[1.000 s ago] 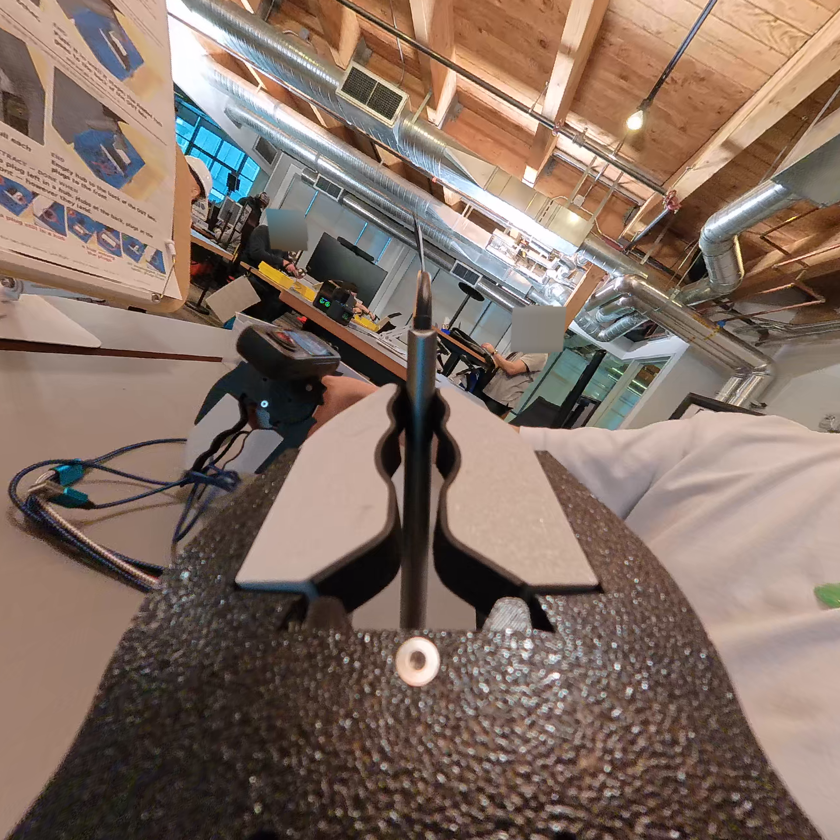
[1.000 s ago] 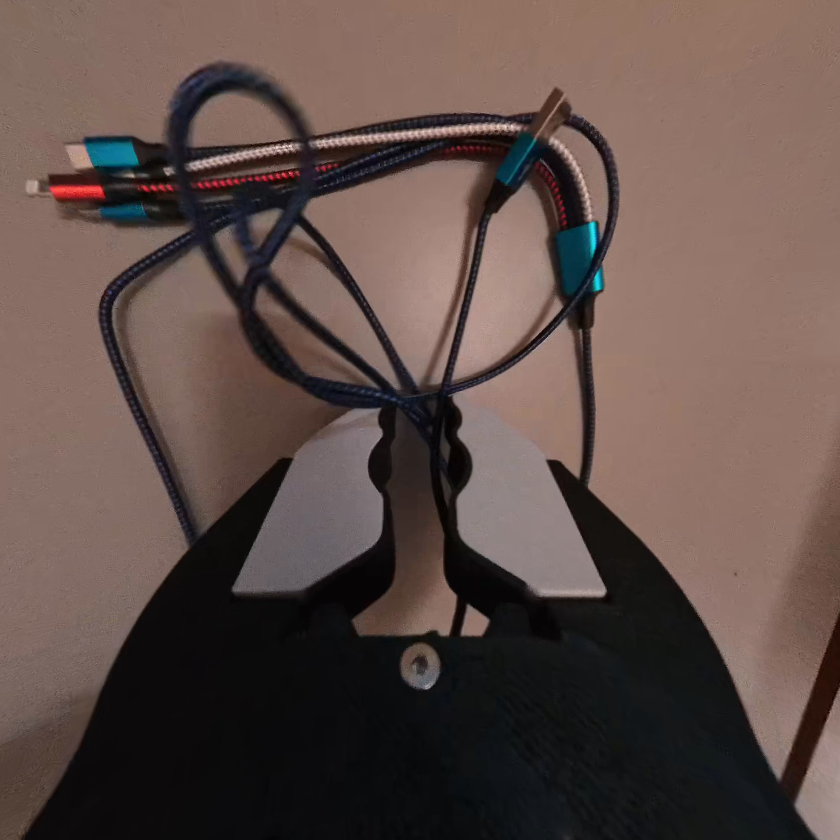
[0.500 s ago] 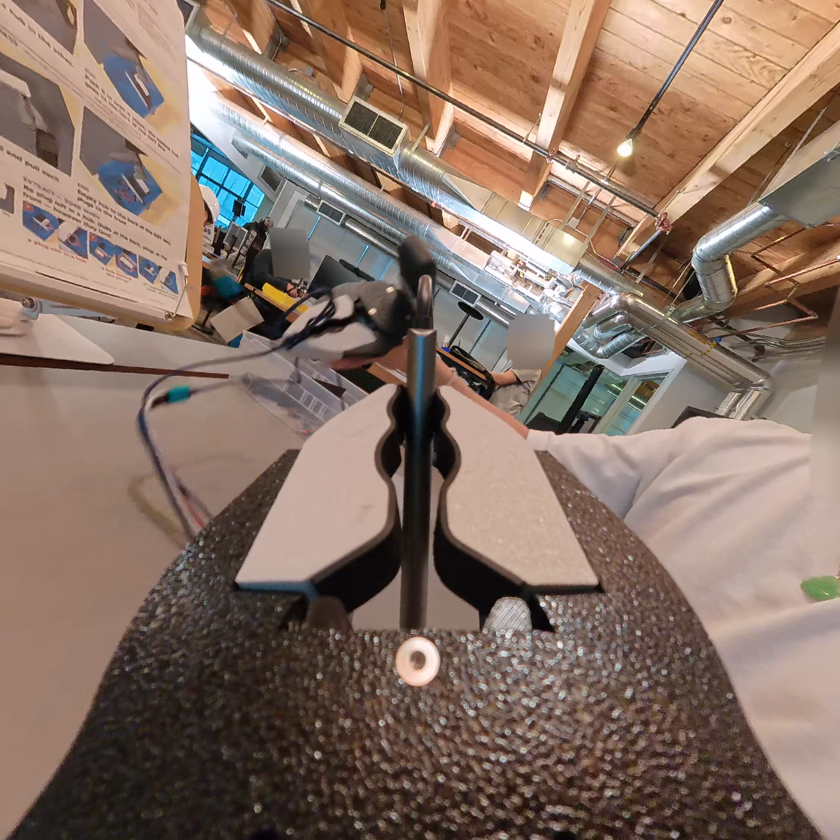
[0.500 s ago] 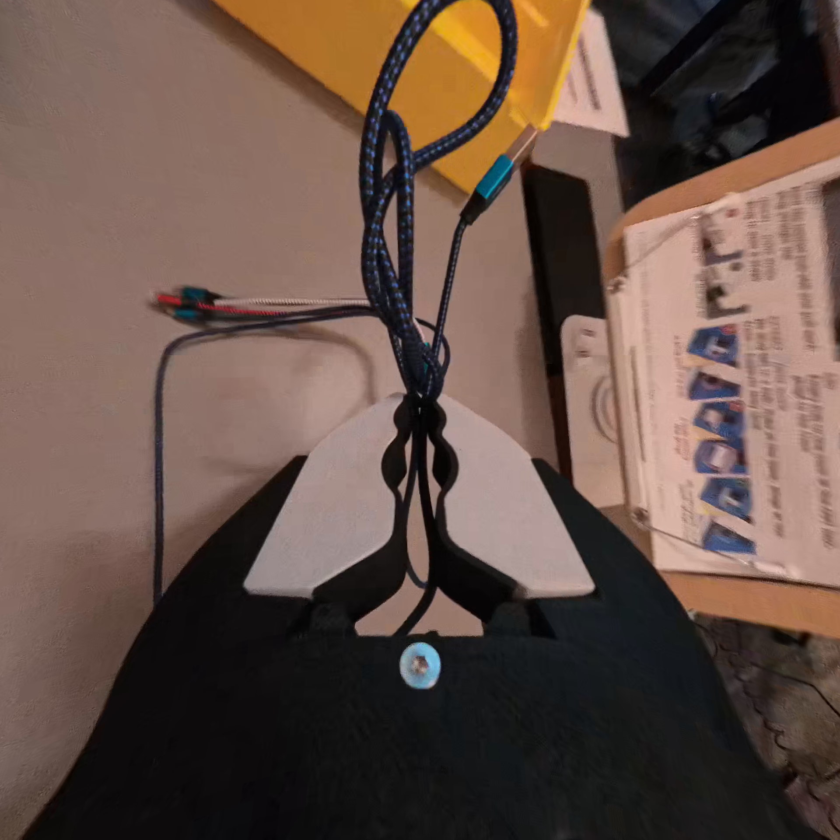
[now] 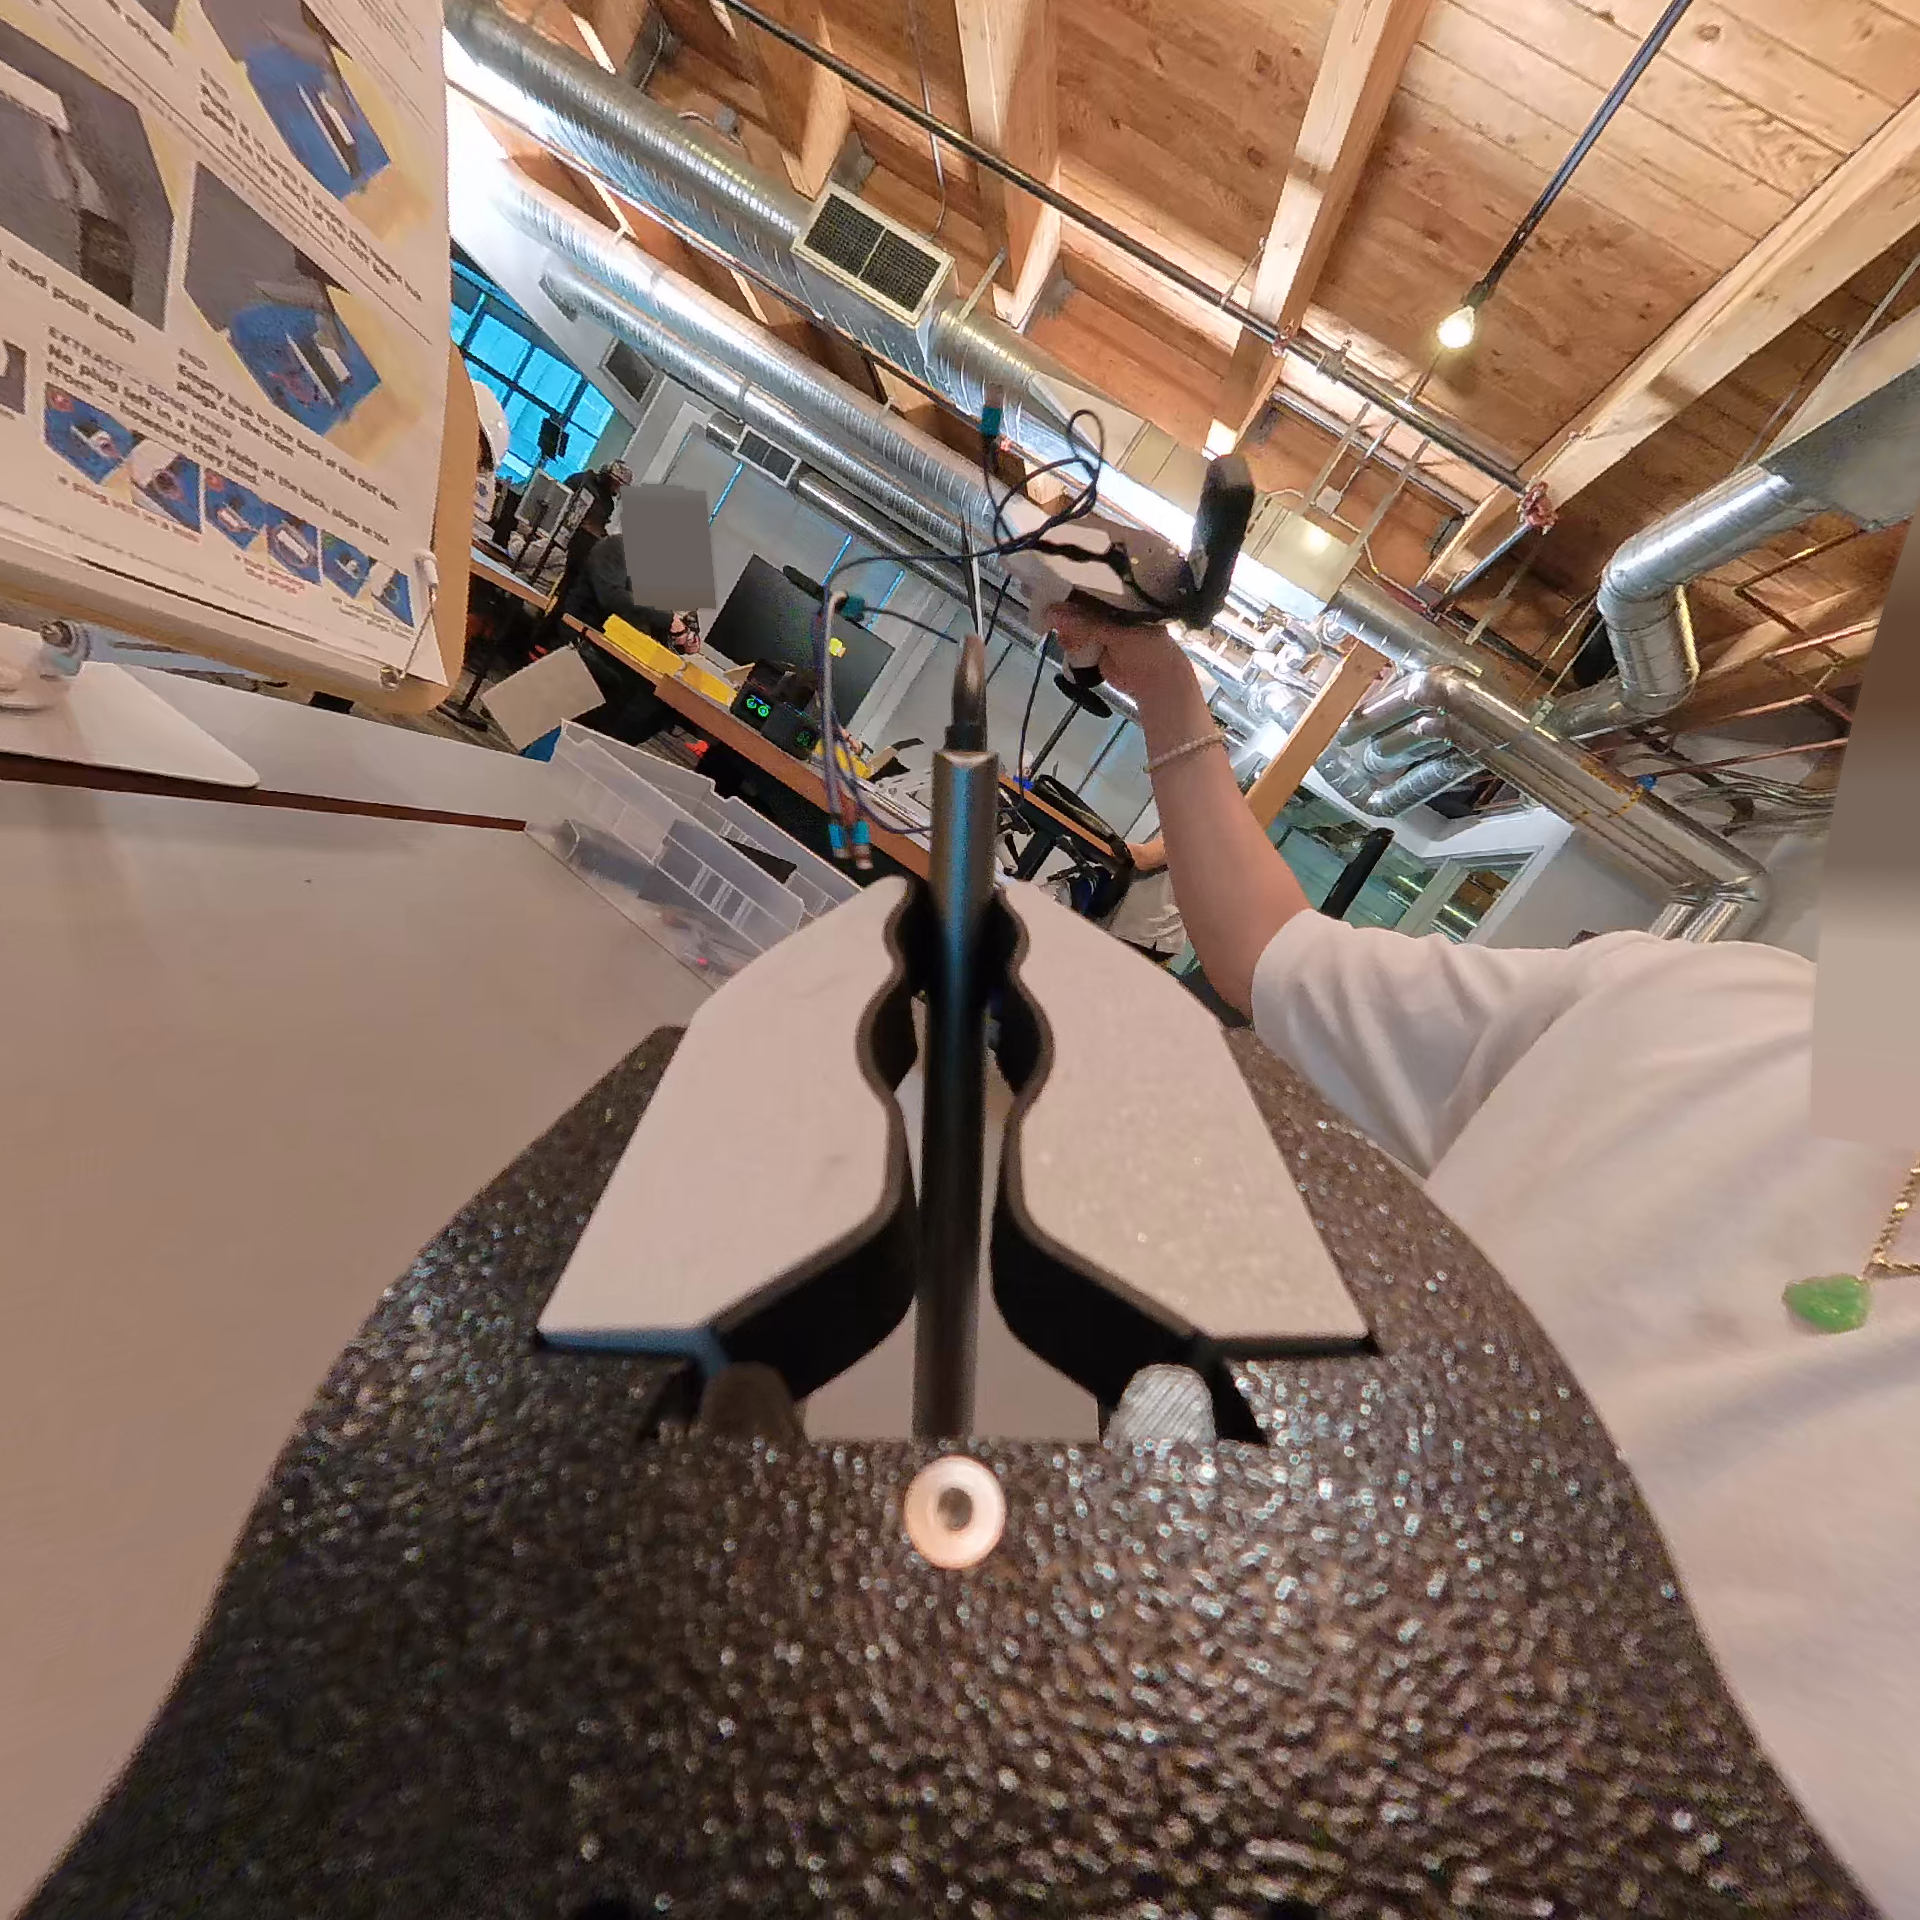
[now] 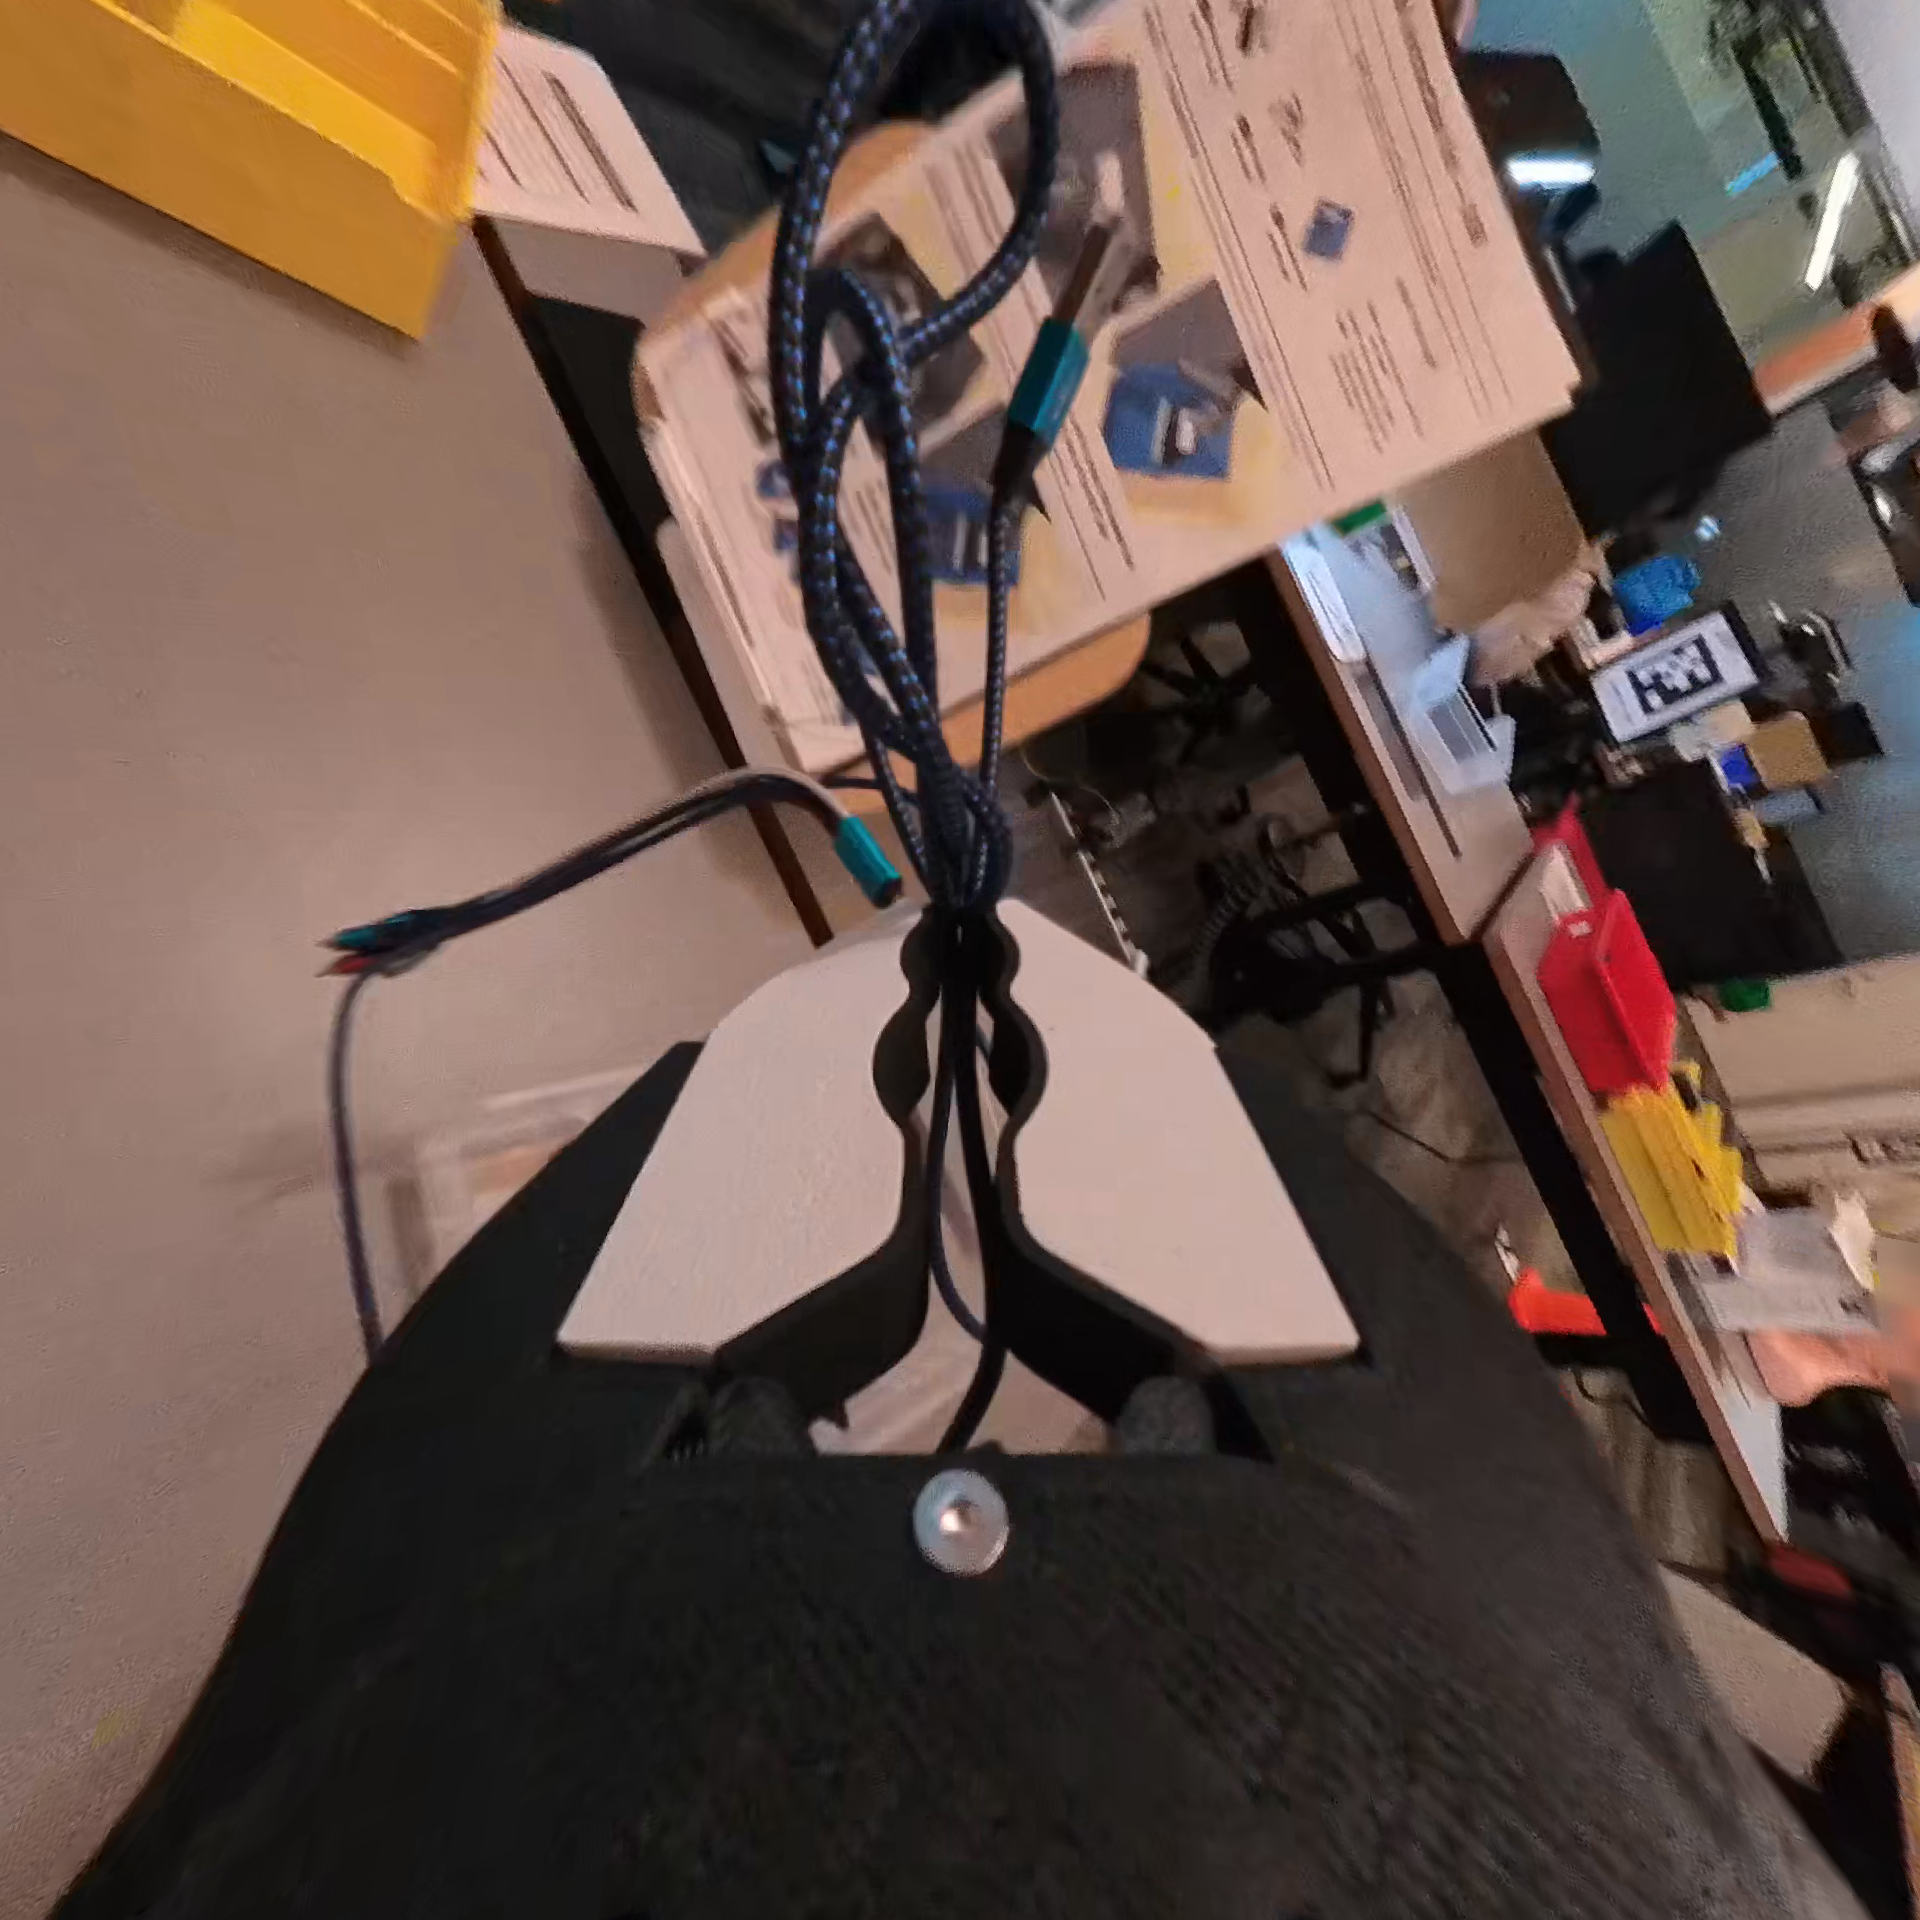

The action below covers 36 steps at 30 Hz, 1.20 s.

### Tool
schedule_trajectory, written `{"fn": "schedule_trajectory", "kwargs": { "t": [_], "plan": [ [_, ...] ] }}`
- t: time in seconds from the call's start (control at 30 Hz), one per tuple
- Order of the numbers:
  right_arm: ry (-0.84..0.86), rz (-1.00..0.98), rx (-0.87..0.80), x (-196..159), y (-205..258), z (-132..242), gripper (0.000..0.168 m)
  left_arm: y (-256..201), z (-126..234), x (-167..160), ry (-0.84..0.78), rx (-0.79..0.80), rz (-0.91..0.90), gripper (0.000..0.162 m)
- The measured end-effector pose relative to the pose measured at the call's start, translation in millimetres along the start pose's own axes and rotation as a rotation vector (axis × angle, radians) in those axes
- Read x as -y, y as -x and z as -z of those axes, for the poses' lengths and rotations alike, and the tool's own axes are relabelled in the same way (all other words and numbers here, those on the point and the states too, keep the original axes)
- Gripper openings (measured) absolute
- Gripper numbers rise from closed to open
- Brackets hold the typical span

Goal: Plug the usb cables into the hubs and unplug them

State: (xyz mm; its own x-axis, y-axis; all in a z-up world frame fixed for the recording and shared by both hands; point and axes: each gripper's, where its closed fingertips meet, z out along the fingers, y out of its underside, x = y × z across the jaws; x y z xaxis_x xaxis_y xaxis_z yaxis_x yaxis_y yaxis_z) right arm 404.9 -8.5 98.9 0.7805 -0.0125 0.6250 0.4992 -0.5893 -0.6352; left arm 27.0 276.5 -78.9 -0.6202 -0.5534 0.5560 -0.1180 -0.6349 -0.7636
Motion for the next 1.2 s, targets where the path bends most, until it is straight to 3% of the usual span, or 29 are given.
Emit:
{"fn": "schedule_trajectory", "kwargs": {
  "t": [0.2, 0.4, 0.57, 0.63, 0.8, 0.93, 1.2],
  "plan": [
    [0.144, -0.072, -0.008, -86.9, -1.3, 4.4, 0.007, -1.0, -10.2, -6.8, 0.023, -0.021, 0.015, 0.009],
    [0.173, -0.121, 0.079, -142.7, 40.5, -49.5, 0.007, -2.1, -18.1, -12.6, 0.050, -0.024, 0.011, 0.009],
    [-0.009, -0.215, 0.135, -120.4, 56.8, -86.2, 0.007, -1.7, -21.0, -17.0, 0.070, -0.016, 0.007, 0.009],
    [-0.059, -0.213, 0.066, -109.5, 43.2, -93.8, 0.006, -1.6, -21.4, -17.4, 0.074, -0.014, 0.005, 0.009],
    [-0.036, -0.133, -0.092, -98.8, -1.9, -90.5, 0.007, 0.4, -19.9, -17.4, 0.074, -0.011, 0.009, 0.009],
    [-0.037, -0.088, -0.083, -87.8, -10.7, -91.0, 0.006, 1.5, -19.7, -16.5, 0.069, -0.017, 0.009, 0.009],
    [0.010, -0.179, 0.113, -122.4, 59.9, -112.5, 0.007, 1.2, -22.9, -20.3, 0.077, -0.035, 0.021, 0.009]
  ]
}}
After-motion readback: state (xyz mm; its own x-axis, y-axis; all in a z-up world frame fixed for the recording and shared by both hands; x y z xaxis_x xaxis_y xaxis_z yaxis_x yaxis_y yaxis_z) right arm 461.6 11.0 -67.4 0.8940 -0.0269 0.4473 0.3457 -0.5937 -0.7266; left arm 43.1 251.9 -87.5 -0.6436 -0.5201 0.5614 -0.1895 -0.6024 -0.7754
